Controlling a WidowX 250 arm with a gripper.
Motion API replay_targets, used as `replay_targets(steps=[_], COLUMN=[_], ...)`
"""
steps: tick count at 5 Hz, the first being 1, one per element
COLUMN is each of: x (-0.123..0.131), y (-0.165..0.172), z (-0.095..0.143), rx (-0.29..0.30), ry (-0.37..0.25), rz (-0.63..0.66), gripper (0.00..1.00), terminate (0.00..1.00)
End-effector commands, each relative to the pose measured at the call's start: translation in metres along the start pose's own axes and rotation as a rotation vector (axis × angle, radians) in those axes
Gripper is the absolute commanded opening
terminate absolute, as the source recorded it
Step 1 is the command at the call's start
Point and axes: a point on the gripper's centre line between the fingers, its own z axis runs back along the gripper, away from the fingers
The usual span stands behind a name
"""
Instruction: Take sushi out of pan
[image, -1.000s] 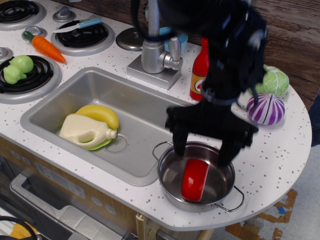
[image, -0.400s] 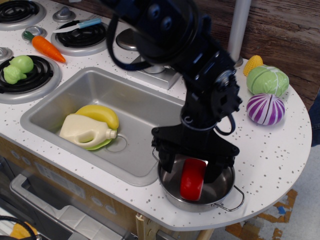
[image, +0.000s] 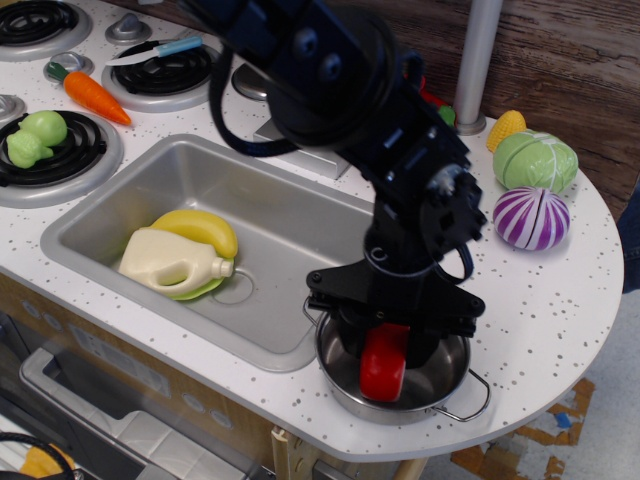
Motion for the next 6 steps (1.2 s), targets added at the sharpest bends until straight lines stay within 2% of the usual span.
replay_targets(steps=[1,2,3,4,6], x=[0.006,0.019,0.044,0.081,0.108], y=[-0.010,-0.015,-0.018,-0.027,-0.043], z=[0.011,0.032,0.058,0.059,0.018], rx=[-0.031,0.003,0.076,0.086,0.040], ry=[-0.023,0.031,0.076,0.077,-0.008], rz=[0.048,0.052,0.015,-0.042,-0.061], gripper=[0.00,0.00,0.00,0.00,0.00], terminate=[0.00,0.00,0.00,0.00,0.00])
